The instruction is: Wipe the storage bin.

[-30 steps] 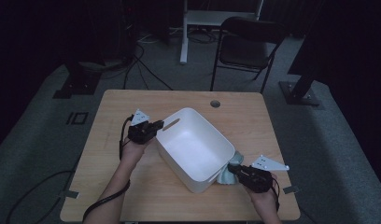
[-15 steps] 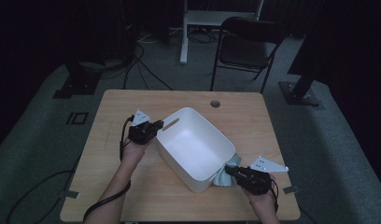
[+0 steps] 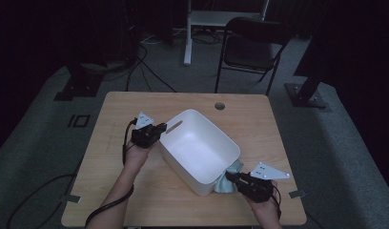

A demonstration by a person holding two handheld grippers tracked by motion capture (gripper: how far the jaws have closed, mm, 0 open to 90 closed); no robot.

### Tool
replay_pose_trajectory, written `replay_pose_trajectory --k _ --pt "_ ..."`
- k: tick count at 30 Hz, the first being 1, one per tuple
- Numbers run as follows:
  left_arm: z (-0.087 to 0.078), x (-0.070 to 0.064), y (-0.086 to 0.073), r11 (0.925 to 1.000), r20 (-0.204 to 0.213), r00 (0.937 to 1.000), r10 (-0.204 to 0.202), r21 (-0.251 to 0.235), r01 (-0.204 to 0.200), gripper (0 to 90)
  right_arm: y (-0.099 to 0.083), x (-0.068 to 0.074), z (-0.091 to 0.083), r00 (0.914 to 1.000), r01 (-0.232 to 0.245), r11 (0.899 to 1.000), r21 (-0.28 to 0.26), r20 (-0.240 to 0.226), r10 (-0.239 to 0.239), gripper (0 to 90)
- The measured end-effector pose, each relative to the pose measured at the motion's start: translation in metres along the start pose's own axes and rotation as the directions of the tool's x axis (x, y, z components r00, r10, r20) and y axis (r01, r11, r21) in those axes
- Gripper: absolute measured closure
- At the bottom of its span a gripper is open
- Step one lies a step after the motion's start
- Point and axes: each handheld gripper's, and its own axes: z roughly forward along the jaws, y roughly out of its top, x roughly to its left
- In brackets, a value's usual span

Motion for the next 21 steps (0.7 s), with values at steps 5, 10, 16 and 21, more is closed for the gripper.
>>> replay_pose_trajectory --k 5,10,16,21 --pt "-0.001 0.000 0.000 1.0000 -0.010 0.9999 0.000 0.001 0.000 85.7 -0.012 -0.007 0.011 0.9991 -0.042 0.998 0.051 -0.007 0.043 80.7" --pt "-0.001 -0.001 0.000 1.0000 -0.012 0.9999 -0.004 0.000 0.004 85.7 -0.006 0.001 0.005 0.9984 -0.035 0.999 0.027 -0.044 0.036 80.6" --pt "-0.001 0.000 0.000 1.0000 -0.012 0.9999 0.002 0.000 -0.002 85.8 -0.008 0.006 0.009 0.9991 -0.010 0.999 0.035 -0.040 0.012 80.6" --pt "-0.001 -0.001 0.000 1.0000 -0.018 0.9998 0.001 0.001 -0.001 85.7 -0.009 0.009 0.008 0.9979 -0.014 0.999 0.036 -0.062 0.017 80.6"
